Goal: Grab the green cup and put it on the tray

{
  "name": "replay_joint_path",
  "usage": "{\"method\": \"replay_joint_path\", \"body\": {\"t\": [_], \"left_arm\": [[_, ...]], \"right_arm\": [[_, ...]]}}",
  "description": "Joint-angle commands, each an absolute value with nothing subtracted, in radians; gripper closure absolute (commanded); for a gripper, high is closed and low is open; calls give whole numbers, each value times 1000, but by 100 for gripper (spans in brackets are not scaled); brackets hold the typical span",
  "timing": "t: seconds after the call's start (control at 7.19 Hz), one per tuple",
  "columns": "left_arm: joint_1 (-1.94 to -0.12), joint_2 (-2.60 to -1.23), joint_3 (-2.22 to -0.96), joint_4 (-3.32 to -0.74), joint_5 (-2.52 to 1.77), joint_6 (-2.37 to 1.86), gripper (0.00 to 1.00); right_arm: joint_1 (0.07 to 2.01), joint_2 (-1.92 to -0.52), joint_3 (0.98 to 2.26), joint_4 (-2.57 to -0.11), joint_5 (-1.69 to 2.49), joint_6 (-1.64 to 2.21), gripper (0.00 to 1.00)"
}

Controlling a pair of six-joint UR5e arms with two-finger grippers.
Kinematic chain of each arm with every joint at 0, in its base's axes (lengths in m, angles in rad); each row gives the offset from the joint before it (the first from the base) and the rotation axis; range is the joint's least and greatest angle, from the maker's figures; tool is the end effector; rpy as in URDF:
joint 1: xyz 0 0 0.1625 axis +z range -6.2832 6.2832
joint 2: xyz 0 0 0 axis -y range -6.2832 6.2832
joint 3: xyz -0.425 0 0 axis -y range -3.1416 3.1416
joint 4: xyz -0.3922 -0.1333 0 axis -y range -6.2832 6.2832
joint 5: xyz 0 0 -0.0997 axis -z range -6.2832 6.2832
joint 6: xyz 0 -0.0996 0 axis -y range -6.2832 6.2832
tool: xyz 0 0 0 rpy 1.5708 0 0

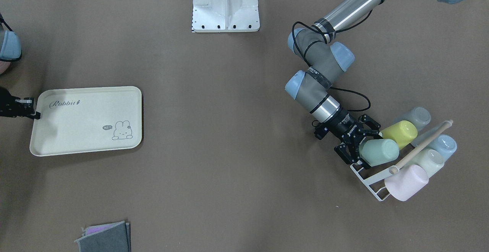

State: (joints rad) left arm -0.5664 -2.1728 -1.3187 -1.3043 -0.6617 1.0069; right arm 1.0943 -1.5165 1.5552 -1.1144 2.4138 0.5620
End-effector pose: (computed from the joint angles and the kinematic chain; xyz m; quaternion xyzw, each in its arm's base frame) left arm 0.4884 -0.5617 0.4310 0.0369 -0.4387 0.7483 0.4962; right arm -0.1926 -0.5017 0.5826 -0.0027 -0.4553 -0.0623 0.8881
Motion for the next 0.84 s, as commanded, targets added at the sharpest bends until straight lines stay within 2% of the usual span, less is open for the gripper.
{"method": "replay_joint_path", "body": {"t": [0.0,0.28,0.42,0.7], "left_arm": [[-565,-2171,-1309,-1318,-660,1006,2],[-565,-2172,-1282,-1350,-655,1008,2],[-563,-2172,-1282,-1350,-655,1008,2],[-563,-2172,-1287,-1351,-655,1008,2]], "right_arm": [[1075,-1438,1655,-1242,2427,616,100],[978,-1282,1638,-1281,2442,783,100],[919,-1179,1591,-1276,2416,910,100],[813,-1114,1568,-1278,2306,958,100]]}}
